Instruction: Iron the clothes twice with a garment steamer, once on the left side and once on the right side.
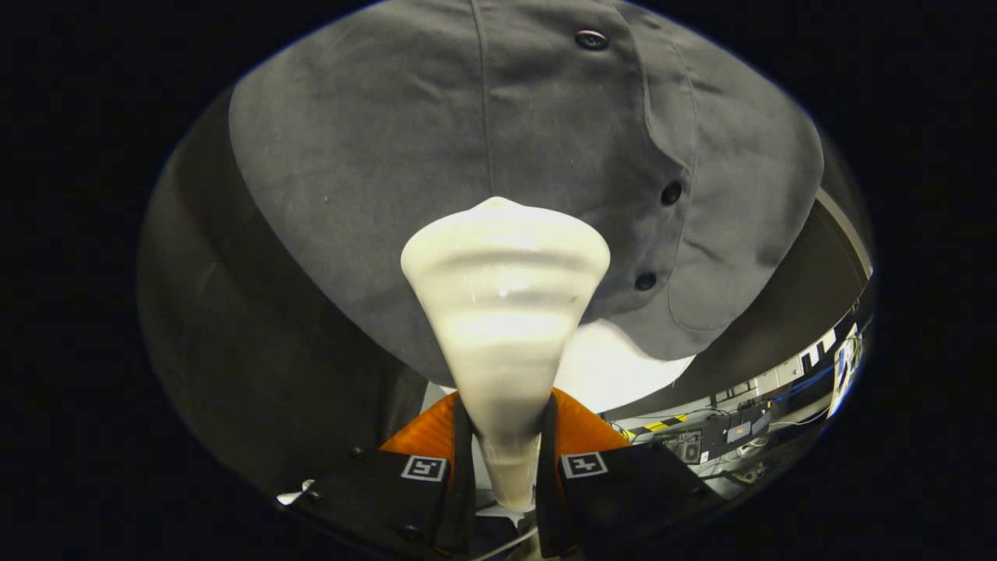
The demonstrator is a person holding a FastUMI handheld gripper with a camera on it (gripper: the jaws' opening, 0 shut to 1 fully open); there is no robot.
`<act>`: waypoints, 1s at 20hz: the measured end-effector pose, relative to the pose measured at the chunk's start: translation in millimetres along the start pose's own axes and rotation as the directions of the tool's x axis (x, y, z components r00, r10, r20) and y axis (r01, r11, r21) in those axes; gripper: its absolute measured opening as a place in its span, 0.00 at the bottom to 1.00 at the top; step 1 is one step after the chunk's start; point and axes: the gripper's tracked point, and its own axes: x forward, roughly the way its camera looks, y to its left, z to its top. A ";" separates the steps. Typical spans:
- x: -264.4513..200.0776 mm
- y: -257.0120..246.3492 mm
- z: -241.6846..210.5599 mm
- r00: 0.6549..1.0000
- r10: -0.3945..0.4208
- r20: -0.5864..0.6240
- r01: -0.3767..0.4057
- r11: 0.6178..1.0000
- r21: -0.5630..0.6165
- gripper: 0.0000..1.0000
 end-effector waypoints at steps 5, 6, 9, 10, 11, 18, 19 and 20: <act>-5.0 -16.9 -23.9 1.000 0.002 -0.027 -0.002 1.000 -0.005 0.39; -9.4 -18.9 -28.6 1.000 0.009 -0.029 -0.009 1.000 -0.003 0.40; -27.6 -33.3 -34.1 0.999 0.019 -0.028 -0.018 1.000 0.007 0.40; -36.1 -40.1 -28.4 1.000 0.016 -0.019 -0.016 1.000 0.011 0.40; -44.0 -45.6 -24.0 1.000 0.013 -0.007 -0.013 1.000 0.016 0.40; -127.5 -92.5 23.1 0.992 0.054 0.116 -0.058 0.998 0.036 0.39; -144.4 -101.1 33.0 0.988 0.056 0.143 -0.061 0.997 0.037 0.39; -162.3 -109.7 42.1 0.983 0.060 0.171 -0.068 0.997 0.039 0.39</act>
